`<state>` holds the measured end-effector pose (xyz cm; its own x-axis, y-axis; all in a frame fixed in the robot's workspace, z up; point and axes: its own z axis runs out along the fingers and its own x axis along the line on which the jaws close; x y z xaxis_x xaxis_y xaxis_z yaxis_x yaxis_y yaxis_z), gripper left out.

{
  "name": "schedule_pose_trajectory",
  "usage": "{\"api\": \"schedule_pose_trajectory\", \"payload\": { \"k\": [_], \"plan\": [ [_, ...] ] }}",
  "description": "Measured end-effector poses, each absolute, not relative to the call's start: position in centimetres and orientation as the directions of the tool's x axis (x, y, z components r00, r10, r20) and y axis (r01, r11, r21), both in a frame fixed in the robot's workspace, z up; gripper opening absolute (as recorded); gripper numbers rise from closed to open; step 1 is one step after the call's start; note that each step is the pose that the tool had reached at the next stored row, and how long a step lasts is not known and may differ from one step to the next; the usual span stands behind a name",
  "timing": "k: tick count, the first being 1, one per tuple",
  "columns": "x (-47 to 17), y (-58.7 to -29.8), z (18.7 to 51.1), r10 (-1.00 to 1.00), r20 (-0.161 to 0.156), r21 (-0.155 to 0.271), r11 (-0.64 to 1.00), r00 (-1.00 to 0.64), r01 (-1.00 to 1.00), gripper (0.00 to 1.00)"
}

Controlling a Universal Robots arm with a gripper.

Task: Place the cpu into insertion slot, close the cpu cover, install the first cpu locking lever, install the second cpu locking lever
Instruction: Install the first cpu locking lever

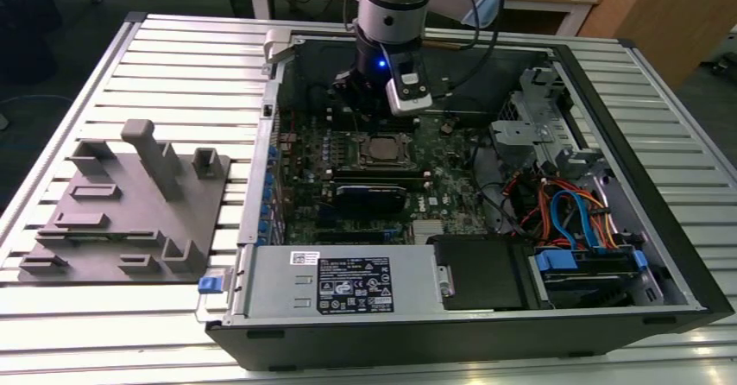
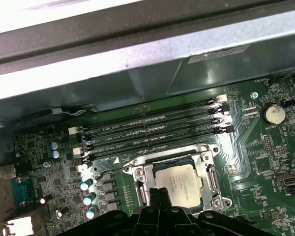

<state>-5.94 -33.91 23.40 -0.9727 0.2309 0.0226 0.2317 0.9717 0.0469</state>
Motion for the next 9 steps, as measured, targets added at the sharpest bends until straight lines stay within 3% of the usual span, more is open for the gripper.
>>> {"api": "schedule_pose_trajectory", "payload": {
  "k": [9],
  "plan": [
    [-5.94, -33.91, 23.39, 0.231, 0.023, 0.047, 0.972, -0.973, 0.232, 0.1]
  ]
}}
